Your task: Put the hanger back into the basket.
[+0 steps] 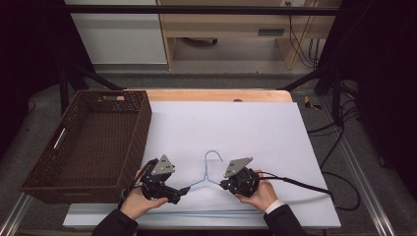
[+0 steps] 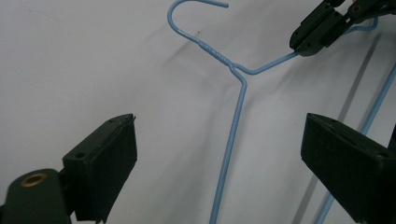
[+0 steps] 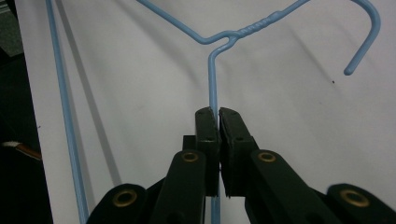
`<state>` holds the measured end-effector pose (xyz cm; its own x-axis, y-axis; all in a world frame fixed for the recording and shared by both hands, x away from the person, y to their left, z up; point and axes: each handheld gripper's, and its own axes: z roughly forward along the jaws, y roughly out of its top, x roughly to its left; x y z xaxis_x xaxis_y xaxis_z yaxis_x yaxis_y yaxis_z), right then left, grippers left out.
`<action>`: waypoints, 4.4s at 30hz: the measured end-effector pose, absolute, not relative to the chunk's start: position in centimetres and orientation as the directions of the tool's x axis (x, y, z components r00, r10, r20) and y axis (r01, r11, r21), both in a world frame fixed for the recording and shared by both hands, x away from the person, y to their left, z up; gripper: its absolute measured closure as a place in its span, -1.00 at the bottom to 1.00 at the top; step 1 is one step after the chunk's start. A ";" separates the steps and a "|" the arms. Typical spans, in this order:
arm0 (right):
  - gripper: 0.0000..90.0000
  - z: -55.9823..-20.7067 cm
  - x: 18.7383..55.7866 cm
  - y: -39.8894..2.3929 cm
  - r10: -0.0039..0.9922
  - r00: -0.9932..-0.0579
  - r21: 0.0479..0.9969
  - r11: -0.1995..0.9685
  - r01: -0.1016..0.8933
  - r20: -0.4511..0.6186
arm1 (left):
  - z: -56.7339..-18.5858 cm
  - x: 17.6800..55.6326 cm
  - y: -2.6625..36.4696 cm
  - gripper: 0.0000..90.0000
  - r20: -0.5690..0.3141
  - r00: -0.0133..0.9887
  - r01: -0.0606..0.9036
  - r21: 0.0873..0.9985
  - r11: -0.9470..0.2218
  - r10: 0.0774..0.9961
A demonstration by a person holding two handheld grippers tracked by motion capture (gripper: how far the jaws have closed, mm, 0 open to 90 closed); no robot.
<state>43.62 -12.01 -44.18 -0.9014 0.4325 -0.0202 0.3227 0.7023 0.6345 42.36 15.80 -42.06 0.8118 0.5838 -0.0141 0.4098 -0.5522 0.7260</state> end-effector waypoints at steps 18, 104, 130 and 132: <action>0.95 -43.9 43.5 -12.2 0.427 -0.904 0.642 0.701 0.312 -0.027 | -43.4 43.1 13.8 -0.49 0.022 0.860 0.387 0.624 -0.679 0.510; 0.23 -39.5 43.4 -17.4 0.600 -0.800 0.811 0.467 0.352 0.001 | -40.1 41.9 11.4 0.93 0.121 0.875 0.327 0.565 -0.757 0.468; -0.85 -38.5 43.5 -24.4 0.828 -0.560 0.887 0.231 0.401 0.037 | -36.7 42.7 13.4 0.93 0.147 0.780 0.392 0.642 -0.659 0.608; -0.85 -38.4 43.5 -24.6 0.829 -0.558 0.887 0.229 0.400 0.037 | -36.3 42.9 13.3 0.93 0.154 0.771 0.393 0.649 -0.652 0.618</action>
